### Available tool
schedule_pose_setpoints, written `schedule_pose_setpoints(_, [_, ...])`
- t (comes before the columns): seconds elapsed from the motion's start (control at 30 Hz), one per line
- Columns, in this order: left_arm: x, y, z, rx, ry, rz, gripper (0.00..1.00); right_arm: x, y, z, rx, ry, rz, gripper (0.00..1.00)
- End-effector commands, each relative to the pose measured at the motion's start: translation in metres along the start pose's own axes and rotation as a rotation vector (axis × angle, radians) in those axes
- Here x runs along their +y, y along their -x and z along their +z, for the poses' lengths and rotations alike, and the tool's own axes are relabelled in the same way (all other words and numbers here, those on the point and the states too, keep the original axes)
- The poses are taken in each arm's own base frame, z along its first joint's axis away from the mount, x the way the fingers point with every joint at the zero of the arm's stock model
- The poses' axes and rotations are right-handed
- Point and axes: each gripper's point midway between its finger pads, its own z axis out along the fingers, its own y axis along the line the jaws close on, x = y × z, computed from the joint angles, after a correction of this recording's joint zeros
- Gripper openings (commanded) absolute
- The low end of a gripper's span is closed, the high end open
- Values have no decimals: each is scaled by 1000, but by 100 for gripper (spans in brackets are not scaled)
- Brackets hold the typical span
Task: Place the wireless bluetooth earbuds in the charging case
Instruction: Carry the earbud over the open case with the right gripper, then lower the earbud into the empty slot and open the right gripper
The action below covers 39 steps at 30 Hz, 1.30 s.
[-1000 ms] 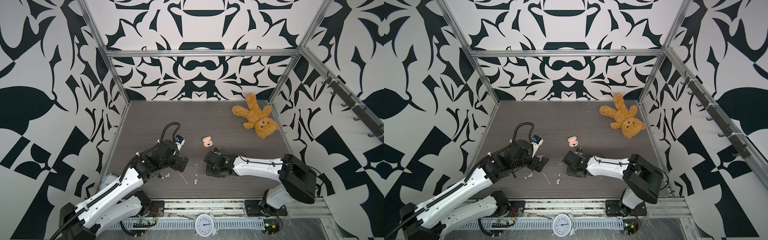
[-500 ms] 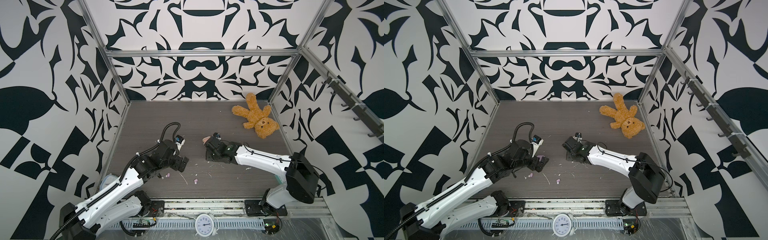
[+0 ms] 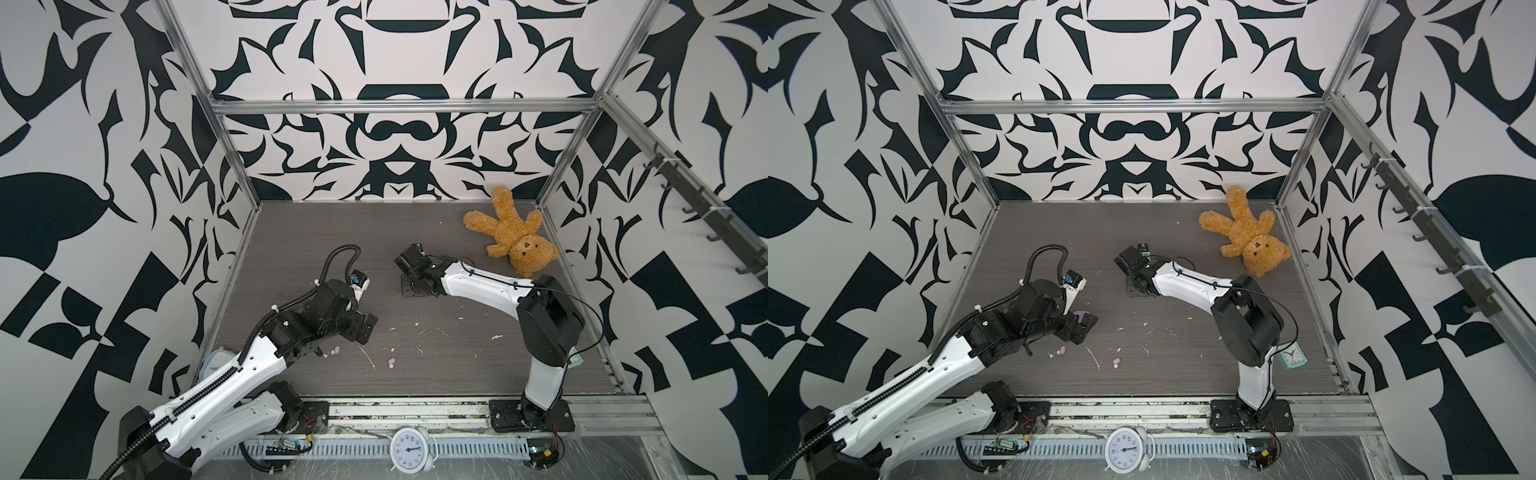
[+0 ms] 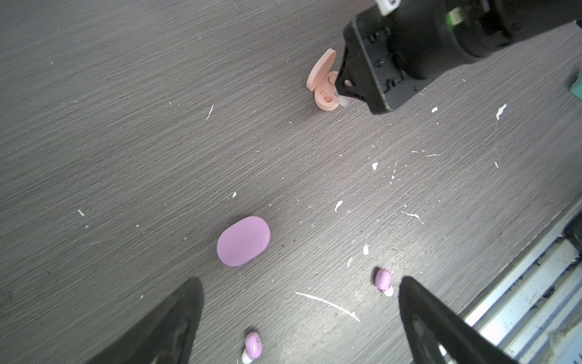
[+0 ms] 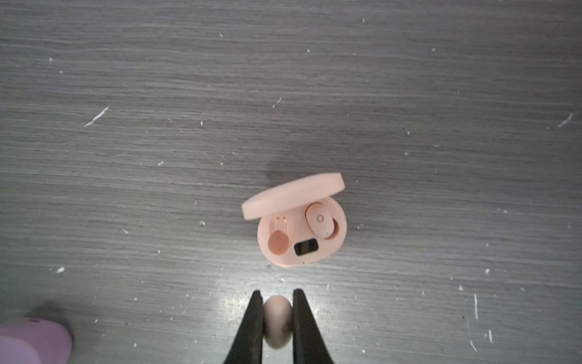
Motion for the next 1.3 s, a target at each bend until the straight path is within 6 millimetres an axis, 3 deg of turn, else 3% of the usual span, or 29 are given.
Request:
schedule_pose_setpoints(0.0, [0,-4,-1,1,-2,6,99,-3,20,-9,-43,-46,-68,12])
schedule_pose_setpoints(0.63, [1,-3,-1,-3,1,6,99,-8,30,15,-39,-150,-170,10])
schedule_pose_setpoints(1.27, [1,-3,-1,-3,0,6,99,-4,16,30,4,-137,-166,9])
